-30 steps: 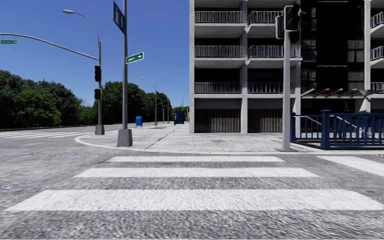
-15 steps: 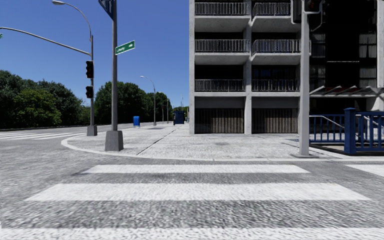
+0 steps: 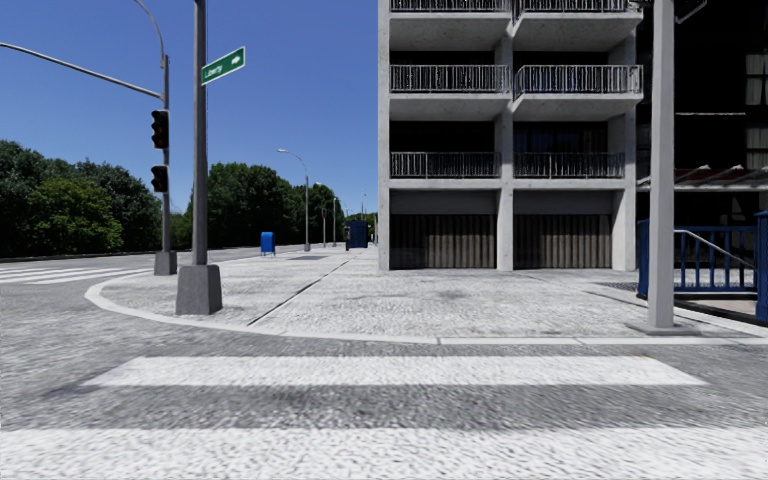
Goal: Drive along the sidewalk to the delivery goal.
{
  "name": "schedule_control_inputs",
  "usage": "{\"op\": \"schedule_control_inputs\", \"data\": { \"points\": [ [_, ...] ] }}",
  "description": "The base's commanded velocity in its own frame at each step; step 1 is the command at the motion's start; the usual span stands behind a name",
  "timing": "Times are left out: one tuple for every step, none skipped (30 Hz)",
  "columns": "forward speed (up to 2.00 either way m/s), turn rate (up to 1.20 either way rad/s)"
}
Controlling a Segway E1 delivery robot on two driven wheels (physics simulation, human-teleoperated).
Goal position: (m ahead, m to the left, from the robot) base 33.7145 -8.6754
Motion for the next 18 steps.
{"op": "schedule_control_inputs", "data": {
  "points": [
    [1.57, 0.0],
    [1.57, 0.0],
    [1.57, 0.0],
    [1.57, 0.0],
    [1.57, 0.0],
    [1.57, 0.0],
    [1.57, 0.0],
    [1.57, 0.0],
    [1.57, 0.0],
    [1.57, 0.0],
    [1.57, 0.0],
    [1.57, 0.0],
    [1.57, 0.0],
    [1.57, 0.0],
    [1.57, 0.0],
    [1.57, 0.0],
    [1.57, 0.0],
    [1.57, 0.0]
  ]
}}
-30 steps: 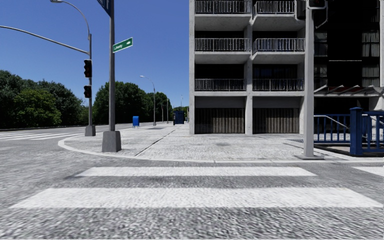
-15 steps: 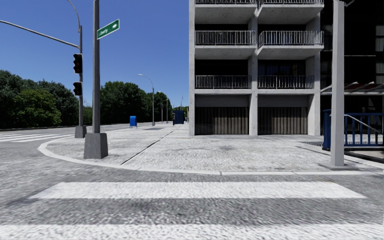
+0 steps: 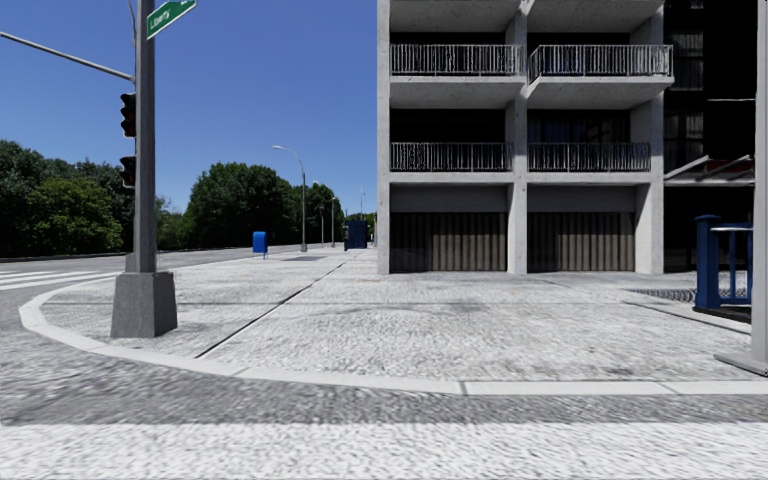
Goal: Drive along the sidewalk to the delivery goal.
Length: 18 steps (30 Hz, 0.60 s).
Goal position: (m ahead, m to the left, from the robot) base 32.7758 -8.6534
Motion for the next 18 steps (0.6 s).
{"op": "schedule_control_inputs", "data": {
  "points": [
    [1.57, 0.0],
    [1.57, 0.0],
    [1.57, 0.0],
    [1.57, 0.0],
    [1.57, 0.0],
    [1.57, 0.0],
    [1.57, 0.0],
    [1.58, 0.0],
    [1.58, 0.0],
    [1.58, 0.0],
    [1.58, 0.0],
    [1.58, 0.0],
    [1.58, 0.0],
    [1.58, 0.0],
    [1.58, 0.0],
    [1.58, 0.0],
    [1.58, 0.0],
    [1.58, 0.0]
  ]
}}
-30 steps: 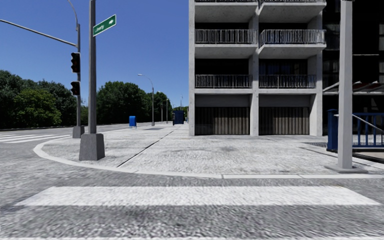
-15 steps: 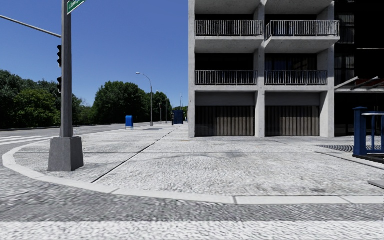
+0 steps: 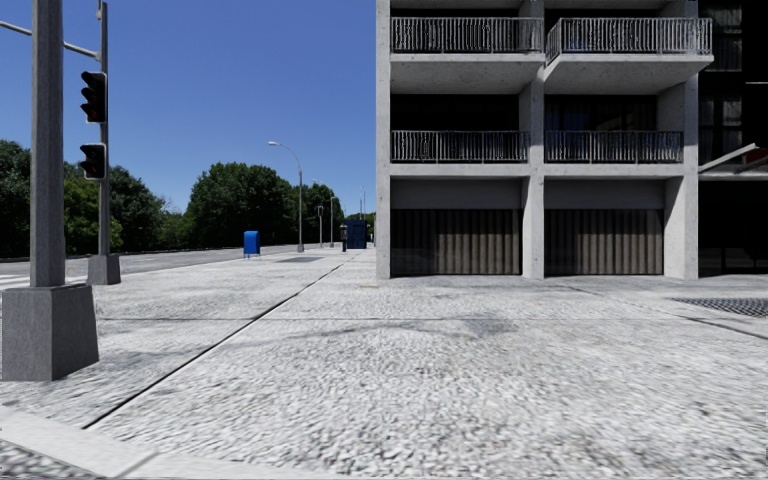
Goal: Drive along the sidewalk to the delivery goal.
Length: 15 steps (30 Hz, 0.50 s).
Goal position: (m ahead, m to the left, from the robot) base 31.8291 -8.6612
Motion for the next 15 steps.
{"op": "schedule_control_inputs", "data": {
  "points": [
    [1.58, 0.0],
    [1.58, 0.0],
    [1.58, 0.0],
    [1.58, 0.0],
    [1.58, 0.0],
    [1.58, 0.0],
    [1.58, 0.0],
    [1.58, 0.0],
    [1.58, 0.0],
    [1.58, 0.0],
    [1.58, 0.0],
    [1.58, 0.0],
    [1.58, 0.0],
    [1.58, 0.0],
    [1.58, 0.0]
  ]
}}
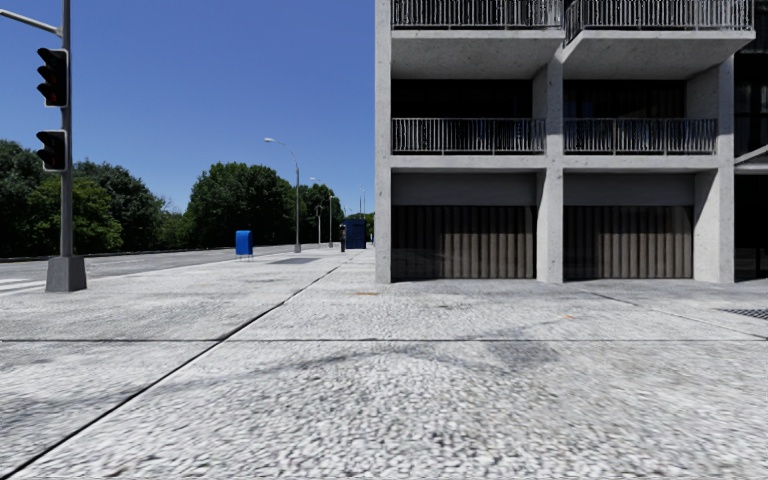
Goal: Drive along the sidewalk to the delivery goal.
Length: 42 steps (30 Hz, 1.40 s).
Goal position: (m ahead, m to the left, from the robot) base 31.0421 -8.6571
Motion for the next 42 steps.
{"op": "schedule_control_inputs", "data": {
  "points": [
    [1.58, 0.0],
    [1.58, 0.02],
    [1.58, 0.03],
    [1.58, 0.03],
    [1.58, 0.05],
    [1.58, 0.07],
    [1.58, 0.07],
    [1.58, 0.07],
    [1.58, 0.08],
    [1.58, 0.08],
    [1.58, 0.08],
    [1.58, 0.08],
    [1.58, 0.08],
    [1.58, 0.08],
    [1.58, 0.08],
    [1.58, 0.08],
    [1.58, 0.08],
    [1.58, 0.08],
    [1.58, 0.08],
    [1.58, 0.09],
    [1.58, 0.1],
    [1.58, 0.1],
    [1.58, 0.11],
    [1.58, 0.15],
    [1.58, 0.17],
    [1.58, 0.18],
    [1.58, 0.18],
    [1.58, 0.18],
    [1.58, 0.21],
    [1.58, 0.22],
    [1.58, 0.22],
    [1.58, 0.23],
    [1.58, 0.23],
    [1.58, 0.23],
    [1.58, 0.23],
    [1.58, 0.23],
    [1.58, 0.23],
    [1.58, 0.23],
    [1.58, 0.23],
    [1.58, 0.23],
    [1.58, 0.23],
    [1.58, 0.23]
  ]
}}
